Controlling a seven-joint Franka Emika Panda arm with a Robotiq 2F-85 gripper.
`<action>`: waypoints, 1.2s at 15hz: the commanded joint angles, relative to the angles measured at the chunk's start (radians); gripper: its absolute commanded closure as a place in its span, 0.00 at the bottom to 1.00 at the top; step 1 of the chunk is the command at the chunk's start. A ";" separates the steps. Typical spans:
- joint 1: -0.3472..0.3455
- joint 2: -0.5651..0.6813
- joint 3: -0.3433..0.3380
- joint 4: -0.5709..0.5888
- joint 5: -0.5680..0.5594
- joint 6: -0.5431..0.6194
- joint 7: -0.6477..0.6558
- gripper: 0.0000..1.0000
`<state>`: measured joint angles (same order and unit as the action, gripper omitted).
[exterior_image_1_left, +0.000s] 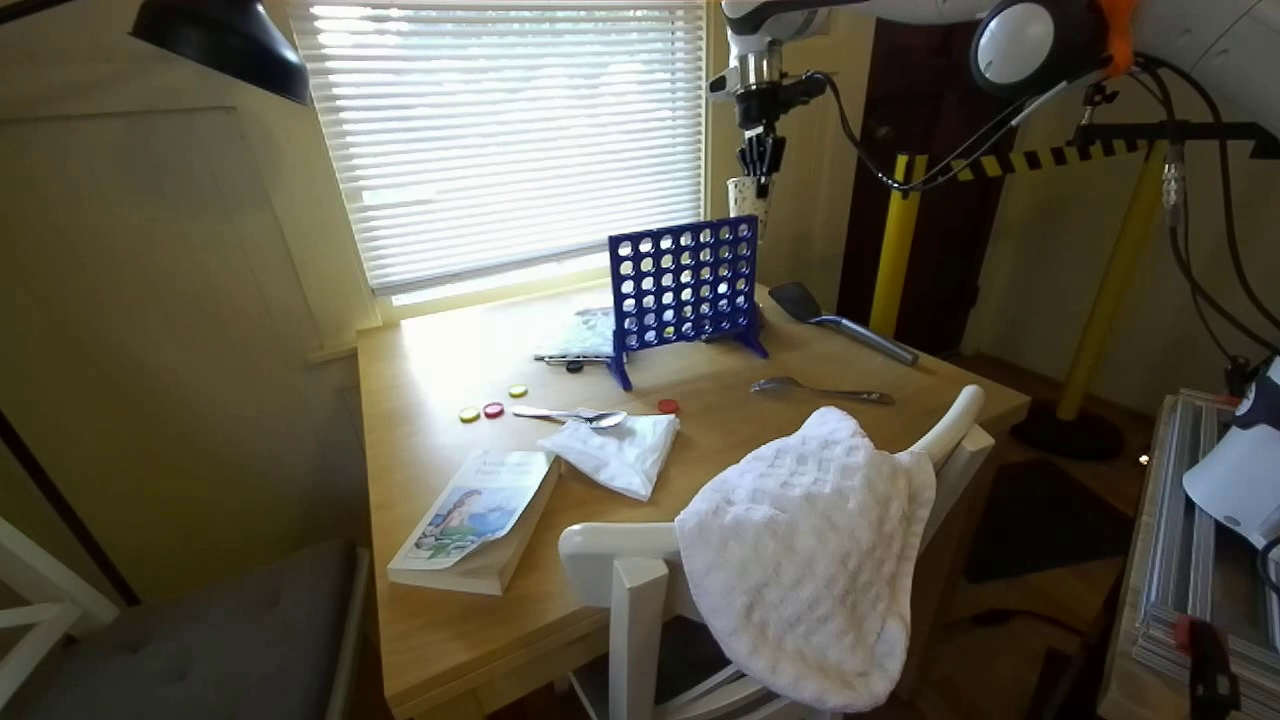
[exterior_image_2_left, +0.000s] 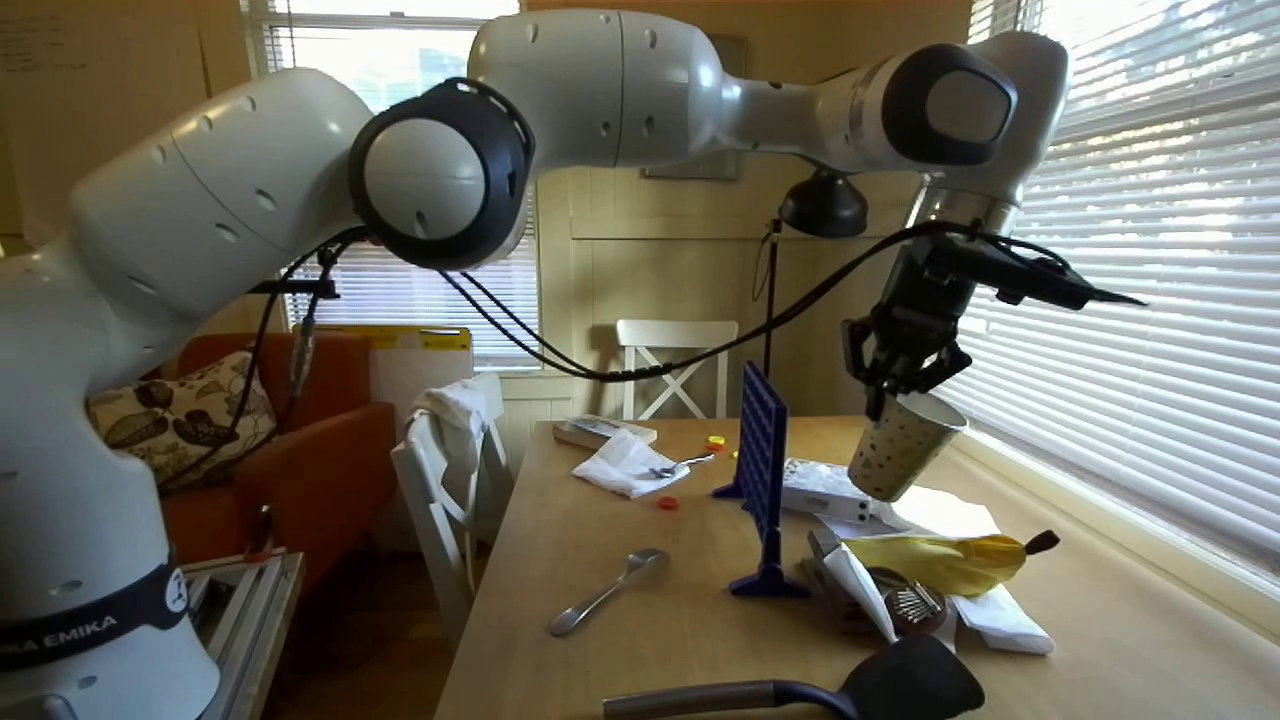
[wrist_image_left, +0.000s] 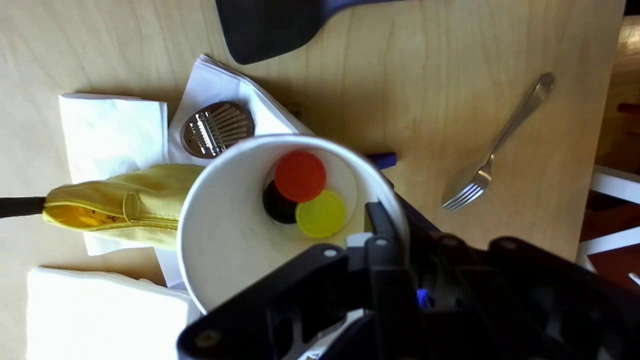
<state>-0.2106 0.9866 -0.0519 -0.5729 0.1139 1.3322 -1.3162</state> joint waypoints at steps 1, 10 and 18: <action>0.051 -0.017 -0.040 -0.011 -0.044 0.027 0.105 0.99; 0.228 -0.122 -0.096 -0.128 -0.017 0.054 0.736 0.99; 0.328 -0.170 -0.111 -0.171 -0.017 0.038 1.088 0.95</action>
<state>0.1178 0.8161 -0.1634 -0.7448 0.0967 1.3699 -0.2268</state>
